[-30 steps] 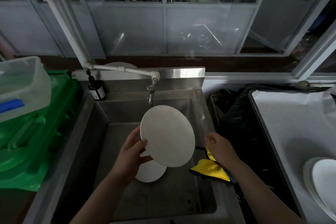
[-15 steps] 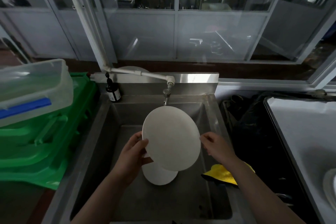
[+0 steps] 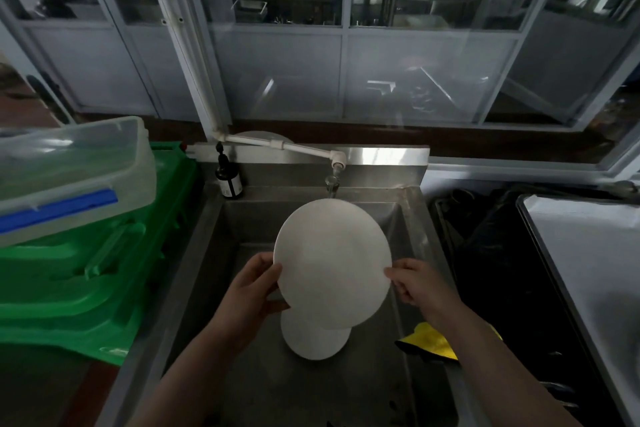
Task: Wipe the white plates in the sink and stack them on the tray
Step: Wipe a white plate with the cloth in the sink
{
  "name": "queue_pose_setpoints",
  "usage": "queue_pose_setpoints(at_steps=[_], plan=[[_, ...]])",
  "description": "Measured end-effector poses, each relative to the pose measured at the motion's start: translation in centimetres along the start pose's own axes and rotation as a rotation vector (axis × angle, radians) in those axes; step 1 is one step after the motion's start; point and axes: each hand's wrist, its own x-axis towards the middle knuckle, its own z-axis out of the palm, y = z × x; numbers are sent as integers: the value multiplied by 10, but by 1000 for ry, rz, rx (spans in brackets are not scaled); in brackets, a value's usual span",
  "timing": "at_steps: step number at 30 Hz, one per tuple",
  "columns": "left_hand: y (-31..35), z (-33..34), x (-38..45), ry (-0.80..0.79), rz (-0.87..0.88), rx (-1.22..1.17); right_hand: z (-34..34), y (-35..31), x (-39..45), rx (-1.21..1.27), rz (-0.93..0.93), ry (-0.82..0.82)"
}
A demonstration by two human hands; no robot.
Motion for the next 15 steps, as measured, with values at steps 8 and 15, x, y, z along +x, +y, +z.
queue_pose_setpoints(at_steps=[8,15], plan=[[5,0,7,157,149,330,6,-2,-10,164,-62,122],[9,6,11,159,175,368,3,-3,-7,459,27,64]])
